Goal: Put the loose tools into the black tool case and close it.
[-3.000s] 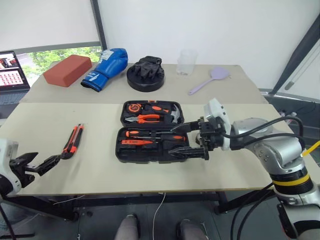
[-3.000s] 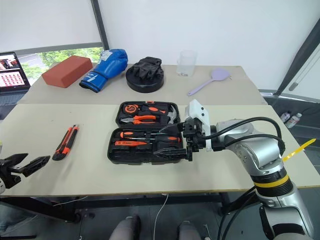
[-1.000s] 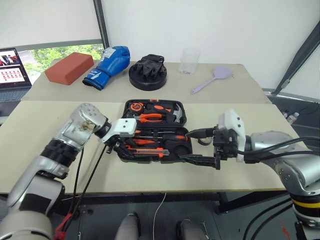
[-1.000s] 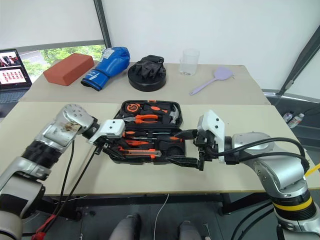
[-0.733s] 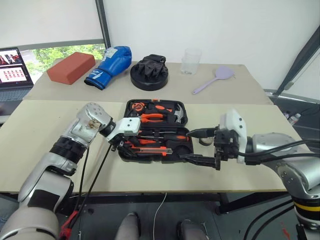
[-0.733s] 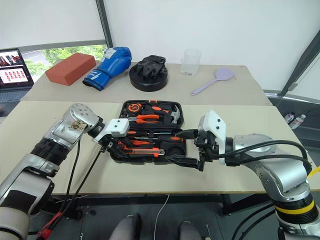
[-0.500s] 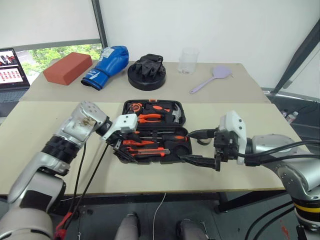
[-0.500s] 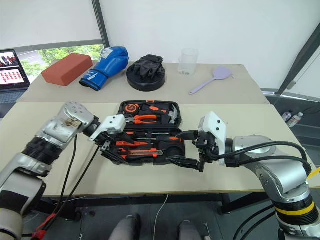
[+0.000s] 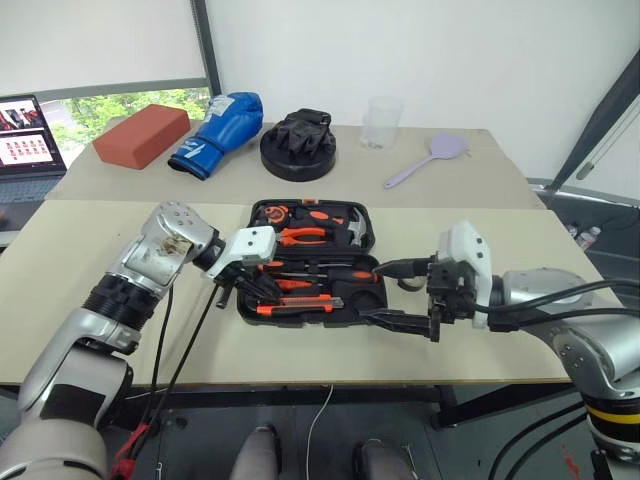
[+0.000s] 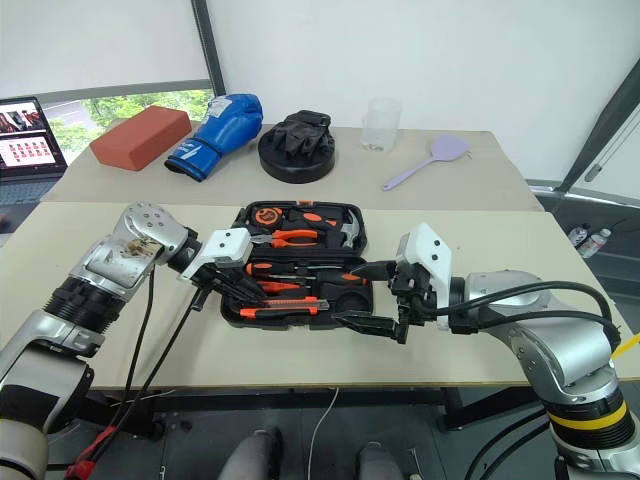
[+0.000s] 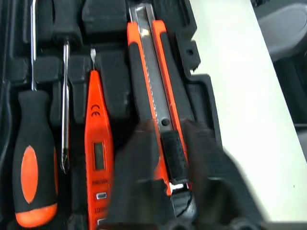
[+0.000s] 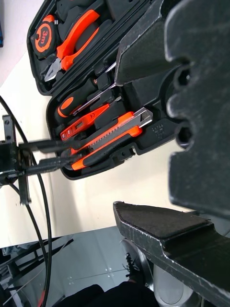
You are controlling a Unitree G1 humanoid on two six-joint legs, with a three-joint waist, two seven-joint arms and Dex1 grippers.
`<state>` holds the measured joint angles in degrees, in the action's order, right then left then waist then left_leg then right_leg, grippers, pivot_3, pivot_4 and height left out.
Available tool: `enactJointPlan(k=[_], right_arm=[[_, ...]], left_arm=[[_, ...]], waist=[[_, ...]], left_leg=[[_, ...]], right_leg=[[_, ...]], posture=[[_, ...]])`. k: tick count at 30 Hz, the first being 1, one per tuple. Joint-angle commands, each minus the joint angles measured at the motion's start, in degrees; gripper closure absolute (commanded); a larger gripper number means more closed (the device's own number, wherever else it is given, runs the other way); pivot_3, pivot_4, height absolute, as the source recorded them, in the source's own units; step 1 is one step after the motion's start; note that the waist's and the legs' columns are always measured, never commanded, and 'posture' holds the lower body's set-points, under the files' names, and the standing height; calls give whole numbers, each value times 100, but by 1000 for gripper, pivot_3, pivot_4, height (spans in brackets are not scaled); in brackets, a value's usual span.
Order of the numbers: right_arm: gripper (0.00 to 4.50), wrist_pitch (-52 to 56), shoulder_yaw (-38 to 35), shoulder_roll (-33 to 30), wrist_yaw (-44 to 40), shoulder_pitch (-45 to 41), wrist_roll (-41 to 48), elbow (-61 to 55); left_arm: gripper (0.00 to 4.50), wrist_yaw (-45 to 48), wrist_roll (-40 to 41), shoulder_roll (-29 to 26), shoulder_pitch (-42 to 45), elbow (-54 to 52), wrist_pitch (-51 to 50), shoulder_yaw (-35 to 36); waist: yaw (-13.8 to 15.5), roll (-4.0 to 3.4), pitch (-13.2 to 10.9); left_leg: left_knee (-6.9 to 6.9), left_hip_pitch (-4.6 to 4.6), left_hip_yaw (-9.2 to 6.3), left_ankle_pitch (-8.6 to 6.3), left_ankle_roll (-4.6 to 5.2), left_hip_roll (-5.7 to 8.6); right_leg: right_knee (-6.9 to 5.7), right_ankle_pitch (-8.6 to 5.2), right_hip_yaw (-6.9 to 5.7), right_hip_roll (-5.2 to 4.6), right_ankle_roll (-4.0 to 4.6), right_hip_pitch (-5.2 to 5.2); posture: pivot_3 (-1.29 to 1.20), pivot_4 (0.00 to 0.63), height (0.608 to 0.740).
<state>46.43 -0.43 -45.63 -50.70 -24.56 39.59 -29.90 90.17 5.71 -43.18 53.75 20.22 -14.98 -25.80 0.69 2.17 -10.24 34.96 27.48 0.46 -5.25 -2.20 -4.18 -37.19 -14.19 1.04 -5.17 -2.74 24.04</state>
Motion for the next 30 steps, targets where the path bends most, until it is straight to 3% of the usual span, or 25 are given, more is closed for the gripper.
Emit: enactJointPlan(k=[1, 13, 20, 24, 27, 29, 30], right_arm=[[0, -50, -125, 9, 3, -114, 100, -84], [0, 37, -197, 51, 110, -125, 201, -76], [0, 32, -196, 9, 134, -132, 262, -56], [0, 0, -166, -13, 112, -141, 231, -16], [0, 4, -165, -5, 122, -151, 232, -3], [0, 8, -158, 0, 131, -161, 230, 0], [0, 14, -158, 2, 141, -165, 233, -3]], left_arm=[[4492, -20, -360, 31, -99, -149, 253, -106], [4492, -376, -981, 310, -515, -27, 839, -212], [4492, -73, -157, 541, 21, -74, -167, 499], [4492, -170, -109, 730, 248, -9, -362, 587], [3821, -346, -345, 903, 194, 39, -62, 396], [3115, -568, -594, 1034, 186, 196, 174, 251], [3115, -688, -744, 1114, 164, 299, 355, 150]], waist=[[-6, 0, 0], [-7, -37, 24], [-2, -41, 26], [-1, -40, 26], [-7, -40, 26], [-8, -40, 26], [-7, -40, 26]], left_leg=[[-1, 0, 0, 0, 0, 0], [-1, -16, 1, 0, 0, 0], [1, -14, 0, 0, 0, 0], [2, -7, -1, 1, 1, 1], [1, -9, -1, 1, 1, 1], [1, -9, -1, 1, 2, 1], [1, -9, 0, 1, 2, 1]], right_leg=[[0, 0, 0, 0, 0, 0], [-1, -3, 1, 1, -1, -13], [-1, -2, 1, 0, -1, -13], [0, 1, 1, 0, -6, -9], [0, 1, 2, 0, -8, -10], [0, 1, 2, 1, -8, -10], [-1, 2, 2, 1, -8, -10]], posture=[[0, 150, 735], [0, 150, 735], [0, 150, 735], [0, 150, 735], [0, 150, 735], [0, 150, 735], [0, 150, 735]])
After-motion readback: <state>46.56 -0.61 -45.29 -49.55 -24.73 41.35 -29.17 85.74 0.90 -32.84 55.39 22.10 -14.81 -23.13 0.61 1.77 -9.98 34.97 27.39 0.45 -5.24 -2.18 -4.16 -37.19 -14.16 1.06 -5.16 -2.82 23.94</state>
